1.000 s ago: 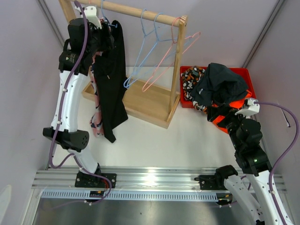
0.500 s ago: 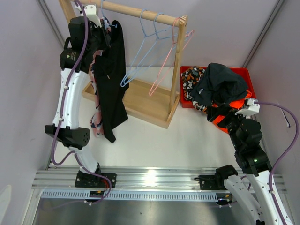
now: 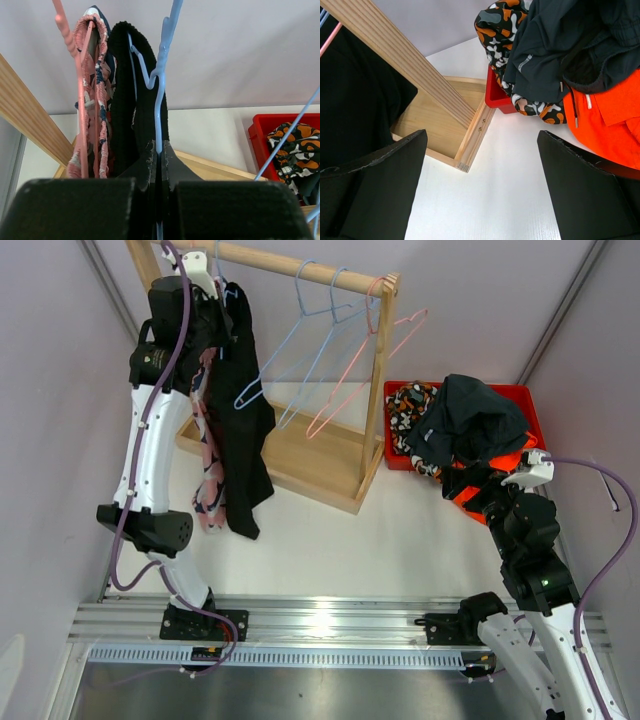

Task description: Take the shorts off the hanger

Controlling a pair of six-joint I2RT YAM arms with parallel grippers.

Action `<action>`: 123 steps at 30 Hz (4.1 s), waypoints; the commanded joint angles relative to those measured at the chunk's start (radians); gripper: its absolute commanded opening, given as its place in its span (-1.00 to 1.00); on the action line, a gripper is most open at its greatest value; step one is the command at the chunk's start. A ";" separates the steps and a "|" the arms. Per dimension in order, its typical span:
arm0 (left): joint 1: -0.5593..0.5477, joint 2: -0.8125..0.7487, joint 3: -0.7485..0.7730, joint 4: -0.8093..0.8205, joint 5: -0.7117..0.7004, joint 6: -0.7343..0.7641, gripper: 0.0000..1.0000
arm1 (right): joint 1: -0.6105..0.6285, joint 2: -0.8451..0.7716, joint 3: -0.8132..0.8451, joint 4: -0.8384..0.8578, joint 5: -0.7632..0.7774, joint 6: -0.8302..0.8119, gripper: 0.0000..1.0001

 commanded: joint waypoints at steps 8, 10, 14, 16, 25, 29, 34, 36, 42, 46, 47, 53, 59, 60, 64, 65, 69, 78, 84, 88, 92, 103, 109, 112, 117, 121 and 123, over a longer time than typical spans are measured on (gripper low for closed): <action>-0.002 -0.147 0.071 0.018 0.039 -0.041 -1.00 | 0.011 0.014 0.062 0.093 -0.115 0.023 0.99; -0.011 -0.182 0.062 0.024 0.039 -0.047 -1.00 | 0.021 0.043 0.107 0.148 -0.183 0.032 0.99; -0.014 -0.234 0.039 0.015 0.039 -0.062 -1.00 | 0.103 0.155 0.237 0.206 -0.232 0.023 0.99; -0.018 -0.257 0.018 0.007 0.039 -0.074 -1.00 | 0.166 0.247 0.306 0.213 -0.214 -0.002 0.99; -0.031 -0.370 -0.134 0.032 0.075 -0.096 -1.00 | 0.931 0.741 0.779 0.232 0.387 -0.293 0.99; -0.031 -0.408 -0.206 0.052 0.069 -0.088 -1.00 | 1.080 0.945 0.934 0.290 0.410 -0.302 0.99; -0.031 -0.440 -0.239 0.053 0.080 -0.085 -1.00 | 1.195 1.236 1.225 0.256 0.450 -0.313 0.99; -0.031 -0.452 -0.245 0.050 0.085 -0.084 -1.00 | 1.209 1.296 1.288 0.238 0.453 -0.312 0.99; -0.029 -0.468 -0.228 0.029 0.097 -0.091 -1.00 | 1.179 1.425 1.353 0.236 0.473 -0.267 0.99; -0.031 -0.480 -0.209 0.012 0.118 -0.105 -1.00 | 1.136 1.456 1.334 0.235 0.542 -0.235 0.98; -0.029 -0.483 -0.209 0.010 0.120 -0.107 -1.00 | 1.131 1.466 1.331 0.233 0.556 -0.232 0.99; -0.029 -0.514 -0.229 0.013 0.137 -0.111 -1.00 | 1.120 1.494 1.319 0.239 0.573 -0.221 0.75; -0.029 -0.520 -0.239 0.018 0.126 -0.099 -1.00 | 1.157 1.465 1.243 0.267 0.590 -0.198 -1.00; -0.029 -0.514 -0.236 0.015 0.120 -0.091 -1.00 | 1.189 1.451 1.178 0.294 0.611 -0.200 -1.00; -0.028 -0.500 -0.226 0.018 0.097 -0.076 -1.00 | 1.297 1.358 1.011 0.314 0.692 -0.164 -1.00; -0.028 -0.492 -0.223 0.015 0.092 -0.075 -1.00 | 1.321 1.344 0.976 0.318 0.709 -0.151 -1.00; -0.028 -0.451 -0.180 0.006 0.069 -0.062 -1.00 | 1.429 1.299 0.847 0.264 0.797 -0.027 -1.00; -0.029 -0.518 -0.306 -0.003 0.129 -0.101 -1.00 | 1.342 1.284 0.810 0.337 0.752 -0.058 -1.00; -0.029 -0.696 -0.530 -0.112 0.212 -0.120 -1.00 | 1.101 1.354 1.096 0.341 0.627 -0.252 -1.00; -0.029 -0.852 -0.694 -0.125 0.200 -0.144 -1.00 | 1.015 1.372 1.230 0.249 0.582 -0.247 -1.00; -0.029 -0.883 -0.668 -0.171 0.157 -0.118 -1.00 | 1.056 1.257 1.062 0.273 0.603 -0.203 -1.00; -0.029 -0.844 -0.628 -0.076 0.092 -0.151 -1.00 | 1.475 0.784 0.532 0.560 1.142 -0.475 -1.00; -0.029 -0.908 -0.785 -0.003 0.120 -0.170 -1.00 | 1.274 0.562 0.549 0.477 1.099 -0.626 -1.00; -0.029 -0.914 -0.812 -0.020 0.112 -0.145 -1.00 | 1.078 0.497 0.609 0.414 1.000 -0.640 -1.00; -0.029 -0.925 -0.854 -0.006 0.092 -0.111 -1.00 | 0.802 0.491 0.720 0.419 0.843 -0.706 -1.00; -0.029 -0.907 -0.875 0.035 0.100 -0.114 -1.00 | 0.558 0.624 0.903 0.336 0.617 -0.683 -1.00; -0.029 -0.899 -0.881 0.050 0.112 -0.121 -1.00 | 0.440 0.682 0.981 0.290 0.520 -0.605 -1.00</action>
